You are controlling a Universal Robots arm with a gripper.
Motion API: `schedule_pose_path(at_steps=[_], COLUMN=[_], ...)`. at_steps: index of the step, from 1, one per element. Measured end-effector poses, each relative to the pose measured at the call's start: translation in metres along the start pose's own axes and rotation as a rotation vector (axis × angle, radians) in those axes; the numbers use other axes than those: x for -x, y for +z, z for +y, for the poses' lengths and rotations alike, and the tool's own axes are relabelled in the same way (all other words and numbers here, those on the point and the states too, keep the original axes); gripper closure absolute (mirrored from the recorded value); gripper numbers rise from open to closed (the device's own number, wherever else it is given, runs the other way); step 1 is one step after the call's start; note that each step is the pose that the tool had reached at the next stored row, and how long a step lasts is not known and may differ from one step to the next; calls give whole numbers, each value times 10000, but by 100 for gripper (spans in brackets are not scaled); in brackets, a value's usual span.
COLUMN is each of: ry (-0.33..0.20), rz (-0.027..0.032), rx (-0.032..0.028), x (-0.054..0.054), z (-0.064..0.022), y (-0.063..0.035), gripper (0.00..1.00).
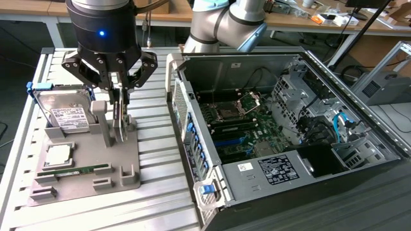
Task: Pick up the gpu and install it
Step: 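Pick up the gpu and move the gpu toward the slot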
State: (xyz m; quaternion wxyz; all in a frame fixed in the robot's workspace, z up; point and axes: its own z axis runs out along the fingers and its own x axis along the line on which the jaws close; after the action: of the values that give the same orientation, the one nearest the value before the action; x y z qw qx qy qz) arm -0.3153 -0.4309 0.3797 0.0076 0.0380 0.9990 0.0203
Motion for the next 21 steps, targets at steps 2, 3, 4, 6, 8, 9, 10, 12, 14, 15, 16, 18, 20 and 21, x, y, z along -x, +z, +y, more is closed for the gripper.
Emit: schedule_pose_path(at_steps=[2, 3, 4, 6, 8, 9, 10, 12, 14, 15, 16, 18, 20, 21], ry=[0, 0, -1, 0, -1, -1, 0, 0, 0, 0, 0, 0, -1, 0], rz=[-1, 0, 0, 1, 0, 0, 0, 0, 0, 0, 0, 0, 0, 0], rx=[0, 0, -1, -2, -1, 0, 0, -1, -1, -1, -1, 0, 0, 0], x=[0, 0, 0, 1, 1, 1, 1, 1, 1, 1, 1, 1, 2, 2], z=[0, 0, 0, 1, 2, 2, 2, 2, 3, 3, 3, 3, 4, 4], y=[-6, -10, -15, -27, -39, -43, -50, -60, -69, -73, -78, -88, -100, -105], gripper=[73, 73, 73, 73, 73, 73, 73, 73, 73, 73, 73, 73, 73, 73])
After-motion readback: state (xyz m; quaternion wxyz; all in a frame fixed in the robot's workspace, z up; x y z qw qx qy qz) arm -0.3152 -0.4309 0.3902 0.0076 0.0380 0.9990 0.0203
